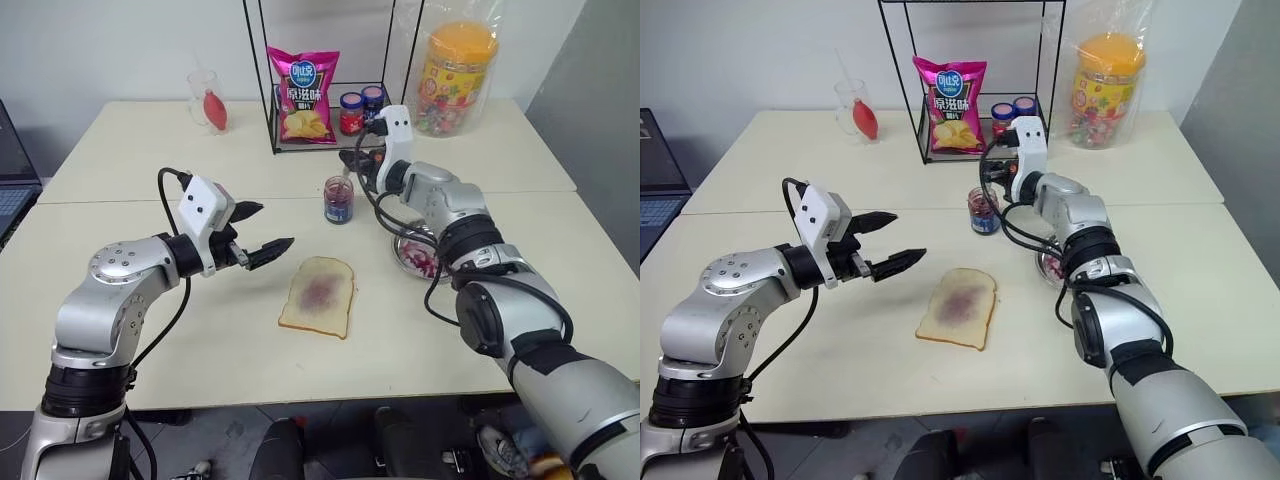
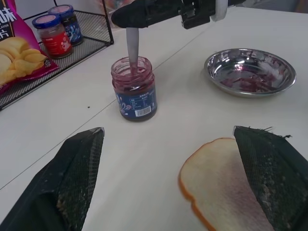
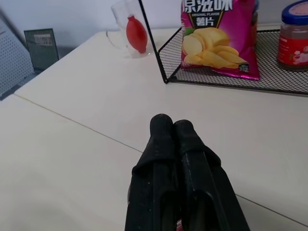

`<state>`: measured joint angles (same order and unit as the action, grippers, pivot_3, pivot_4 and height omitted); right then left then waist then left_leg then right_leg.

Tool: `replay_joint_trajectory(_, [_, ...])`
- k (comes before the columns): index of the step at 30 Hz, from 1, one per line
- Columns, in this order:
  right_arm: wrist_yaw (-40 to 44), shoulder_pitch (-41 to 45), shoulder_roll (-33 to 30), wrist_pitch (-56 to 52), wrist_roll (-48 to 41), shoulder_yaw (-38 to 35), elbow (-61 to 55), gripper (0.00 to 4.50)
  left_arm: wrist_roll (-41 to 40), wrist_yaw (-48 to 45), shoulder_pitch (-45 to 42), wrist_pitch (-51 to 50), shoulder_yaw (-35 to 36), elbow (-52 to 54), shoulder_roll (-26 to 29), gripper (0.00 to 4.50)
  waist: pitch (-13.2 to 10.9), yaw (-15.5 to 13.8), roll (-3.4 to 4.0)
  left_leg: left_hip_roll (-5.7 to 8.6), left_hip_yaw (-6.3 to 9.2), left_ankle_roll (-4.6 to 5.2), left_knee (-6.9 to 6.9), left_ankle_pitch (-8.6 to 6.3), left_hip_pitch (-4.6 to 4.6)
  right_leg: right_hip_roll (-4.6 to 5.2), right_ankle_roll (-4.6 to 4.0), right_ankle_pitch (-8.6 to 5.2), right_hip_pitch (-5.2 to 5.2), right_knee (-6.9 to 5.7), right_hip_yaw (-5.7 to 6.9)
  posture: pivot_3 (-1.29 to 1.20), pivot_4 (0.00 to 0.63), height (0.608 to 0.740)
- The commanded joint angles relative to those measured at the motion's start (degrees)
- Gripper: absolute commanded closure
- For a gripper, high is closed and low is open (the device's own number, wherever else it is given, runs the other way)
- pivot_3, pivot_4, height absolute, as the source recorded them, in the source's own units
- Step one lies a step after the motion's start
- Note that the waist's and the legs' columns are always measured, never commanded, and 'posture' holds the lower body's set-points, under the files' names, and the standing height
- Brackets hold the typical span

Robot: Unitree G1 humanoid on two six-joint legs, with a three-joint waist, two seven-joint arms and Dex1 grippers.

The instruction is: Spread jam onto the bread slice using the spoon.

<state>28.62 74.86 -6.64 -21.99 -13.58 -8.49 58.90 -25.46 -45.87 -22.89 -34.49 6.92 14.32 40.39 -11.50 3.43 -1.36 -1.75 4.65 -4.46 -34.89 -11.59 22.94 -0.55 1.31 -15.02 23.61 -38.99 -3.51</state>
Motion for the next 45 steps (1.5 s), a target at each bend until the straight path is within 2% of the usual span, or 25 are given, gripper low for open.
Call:
replay_joint_trajectory(1, [-0.26, 2.72, -0.36, -0.87, -2.15, -2.32, -1.69, 4.48, 0.2, -0.34, -1.5, 1.55, 0.44, -0.18, 0.56, 0.0, 0.0, 0.02, 0.0, 0.0, 0.0, 0.0, 0.0, 0.0, 0.0, 0.0, 0.0, 0.0, 0.0, 0.0, 0.01, 0.0, 0.15, 0.74])
replay_joint_trajectory(37, [-3.6, 1.98, -1.54, -5.91, -6.22, -7.0, -4.69, 4.48, 0.71, 0.63, -4.86, 2.24, -0.25, -2.88, -0.52, 0.0, 0.0, 0.05, 0.0, 0.0, -0.02, 0.0, 0.0, 0.0, 0.02, -0.01, 0.0, 0.0, 0.02, 0.0, -0.03, 0.0, 0.15, 0.74])
replay_joint_trajectory(45, [-3.64, 1.66, -2.02, -5.51, -5.84, -6.14, -5.23, 4.48, 0.92, 0.5, -4.96, 2.28, -0.34, -2.84, -0.45, 0.0, 0.0, 0.05, 0.0, 0.0, -0.03, 0.0, 0.0, 0.0, 0.02, -0.01, 0.01, 0.0, 0.02, 0.0, -0.03, 0.0, 0.15, 0.74])
